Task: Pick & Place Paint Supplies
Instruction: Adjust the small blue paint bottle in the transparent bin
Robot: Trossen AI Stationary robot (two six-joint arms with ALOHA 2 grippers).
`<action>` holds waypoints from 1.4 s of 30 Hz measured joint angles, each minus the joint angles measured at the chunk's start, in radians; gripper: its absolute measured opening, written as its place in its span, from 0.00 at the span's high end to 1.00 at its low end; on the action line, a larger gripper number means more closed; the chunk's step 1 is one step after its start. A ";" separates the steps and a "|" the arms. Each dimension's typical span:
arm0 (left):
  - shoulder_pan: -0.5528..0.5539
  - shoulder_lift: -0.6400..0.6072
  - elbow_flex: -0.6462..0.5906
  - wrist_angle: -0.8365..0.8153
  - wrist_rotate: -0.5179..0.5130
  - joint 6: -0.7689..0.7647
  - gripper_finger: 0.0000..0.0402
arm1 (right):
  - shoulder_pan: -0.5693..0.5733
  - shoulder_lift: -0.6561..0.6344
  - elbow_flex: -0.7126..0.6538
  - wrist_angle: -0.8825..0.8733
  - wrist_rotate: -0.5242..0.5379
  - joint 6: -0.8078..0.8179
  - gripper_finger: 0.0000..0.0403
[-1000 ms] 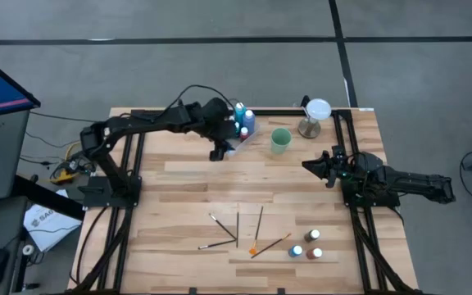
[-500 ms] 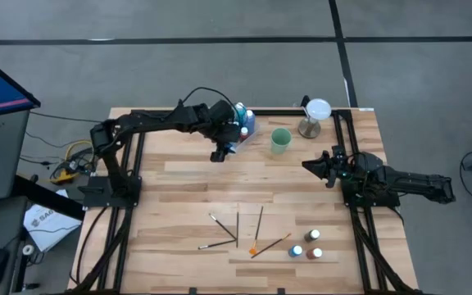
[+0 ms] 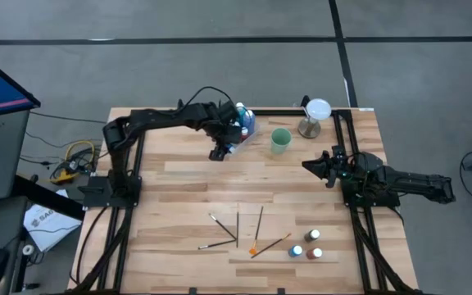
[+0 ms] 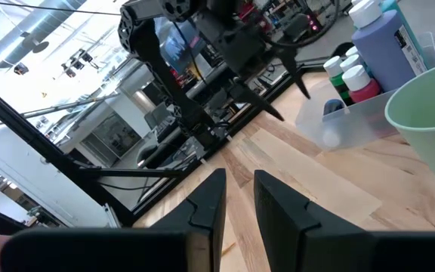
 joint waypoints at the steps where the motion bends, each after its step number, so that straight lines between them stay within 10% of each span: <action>1: 0.000 0.009 0.000 0.000 -0.012 0.001 0.44 | 0.000 0.000 0.000 0.000 0.000 0.000 0.84; 42: 0.016 0.071 0.000 0.060 -0.061 0.149 0.47 | 0.000 0.000 0.000 0.000 0.000 -0.003 0.84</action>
